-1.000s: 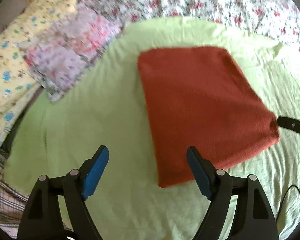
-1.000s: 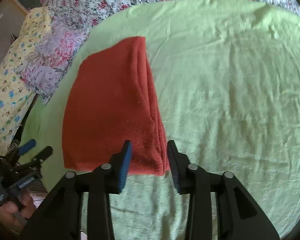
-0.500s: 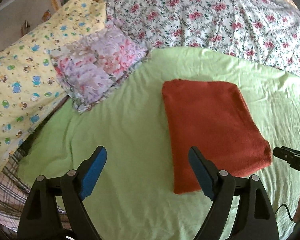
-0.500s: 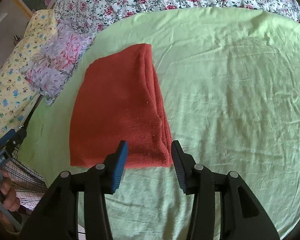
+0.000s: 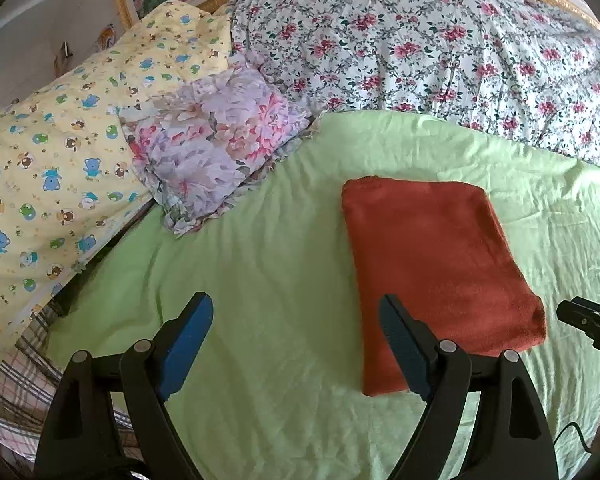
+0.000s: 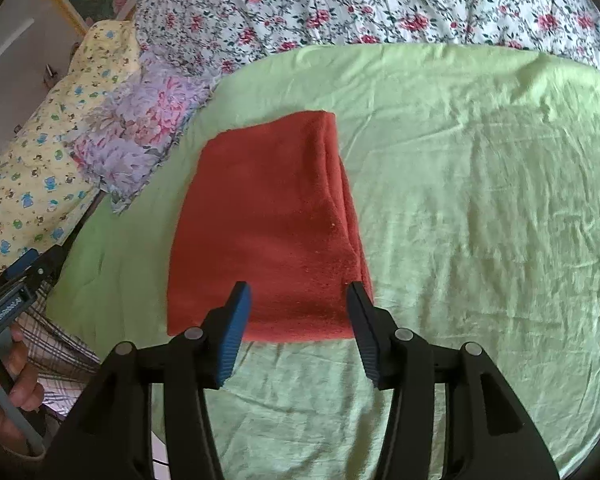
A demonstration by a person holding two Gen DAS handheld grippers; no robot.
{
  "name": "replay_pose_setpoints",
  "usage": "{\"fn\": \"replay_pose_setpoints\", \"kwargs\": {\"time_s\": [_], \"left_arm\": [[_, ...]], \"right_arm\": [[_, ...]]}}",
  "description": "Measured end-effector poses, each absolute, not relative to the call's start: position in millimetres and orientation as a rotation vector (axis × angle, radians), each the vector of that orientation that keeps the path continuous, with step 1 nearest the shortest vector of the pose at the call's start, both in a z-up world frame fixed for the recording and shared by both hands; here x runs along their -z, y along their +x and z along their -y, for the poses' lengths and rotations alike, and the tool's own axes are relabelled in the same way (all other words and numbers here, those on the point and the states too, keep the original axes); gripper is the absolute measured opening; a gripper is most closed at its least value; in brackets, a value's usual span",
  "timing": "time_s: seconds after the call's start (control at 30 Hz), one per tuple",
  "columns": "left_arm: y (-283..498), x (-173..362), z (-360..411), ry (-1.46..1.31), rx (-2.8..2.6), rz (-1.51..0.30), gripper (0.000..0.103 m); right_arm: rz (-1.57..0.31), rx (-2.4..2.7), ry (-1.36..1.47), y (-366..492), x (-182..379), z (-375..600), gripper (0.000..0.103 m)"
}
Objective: Fold small clothes
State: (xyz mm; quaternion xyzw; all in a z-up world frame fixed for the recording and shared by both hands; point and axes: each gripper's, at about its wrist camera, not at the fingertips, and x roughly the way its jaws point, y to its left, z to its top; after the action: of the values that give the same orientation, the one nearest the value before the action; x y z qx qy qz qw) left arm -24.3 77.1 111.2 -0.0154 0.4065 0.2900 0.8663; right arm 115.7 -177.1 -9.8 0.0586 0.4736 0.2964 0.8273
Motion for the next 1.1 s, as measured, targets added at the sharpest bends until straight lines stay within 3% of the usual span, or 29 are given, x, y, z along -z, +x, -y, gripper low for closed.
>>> {"fn": "replay_pose_setpoints", "kwargs": {"time_s": [0.6, 1.1], "left_arm": [[-30.9, -98.4, -77.4, -0.134, -0.497, -0.827, 0.085], [-8.1, -12.1, -74.5, -0.145, -0.495, -1.016, 0.085]], "right_arm": [[-0.906, -0.705, 0.018, 83.2, -14.4, 170.8, 0.065], [-0.986, -0.685, 0.030, 90.8, 25.7, 163.1, 0.073]]}}
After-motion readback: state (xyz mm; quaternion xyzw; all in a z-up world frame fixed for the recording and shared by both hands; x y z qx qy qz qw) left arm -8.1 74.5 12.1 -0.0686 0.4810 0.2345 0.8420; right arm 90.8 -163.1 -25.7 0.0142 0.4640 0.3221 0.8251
